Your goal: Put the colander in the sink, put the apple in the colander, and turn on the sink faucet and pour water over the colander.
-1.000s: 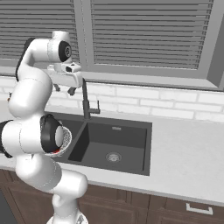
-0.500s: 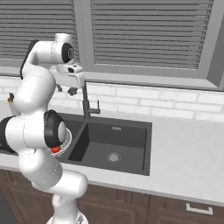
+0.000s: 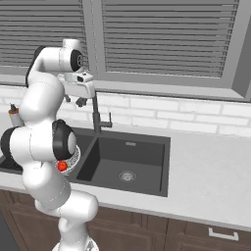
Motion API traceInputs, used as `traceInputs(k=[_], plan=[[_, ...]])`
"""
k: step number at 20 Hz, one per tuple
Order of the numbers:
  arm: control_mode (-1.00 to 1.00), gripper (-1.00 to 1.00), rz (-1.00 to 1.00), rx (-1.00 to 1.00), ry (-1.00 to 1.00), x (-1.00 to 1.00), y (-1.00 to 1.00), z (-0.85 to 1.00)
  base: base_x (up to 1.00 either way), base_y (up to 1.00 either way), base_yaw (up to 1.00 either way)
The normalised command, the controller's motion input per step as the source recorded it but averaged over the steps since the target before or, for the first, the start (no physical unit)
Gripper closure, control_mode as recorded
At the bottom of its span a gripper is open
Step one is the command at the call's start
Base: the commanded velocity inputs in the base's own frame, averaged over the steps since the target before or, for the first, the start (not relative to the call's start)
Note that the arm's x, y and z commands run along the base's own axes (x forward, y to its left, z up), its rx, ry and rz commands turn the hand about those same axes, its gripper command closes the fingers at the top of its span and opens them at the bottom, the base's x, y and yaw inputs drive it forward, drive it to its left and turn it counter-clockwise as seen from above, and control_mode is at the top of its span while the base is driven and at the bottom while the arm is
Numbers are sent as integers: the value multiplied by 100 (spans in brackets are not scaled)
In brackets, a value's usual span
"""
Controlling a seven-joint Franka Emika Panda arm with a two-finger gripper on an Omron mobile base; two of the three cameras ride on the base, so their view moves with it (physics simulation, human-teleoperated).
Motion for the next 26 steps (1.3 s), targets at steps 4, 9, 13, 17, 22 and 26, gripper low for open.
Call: traceInputs(k=[4,9,13,17,22,26], plan=[[-100,-100,0,-3,0,24,7,-3,0,0,0],[-100,-100,0,-3,-2,27,5,-8,0,0,0],[-100,-100,0,-2,0,20,1,-16,0,0,0],[-100,-100,0,0,0,15,0,-21,0,0,0],[-100,-100,0,0,-1,18,2,-19,0,0,0],[-100,-100,0,0,-5,20,4,-12,0,0,0]])
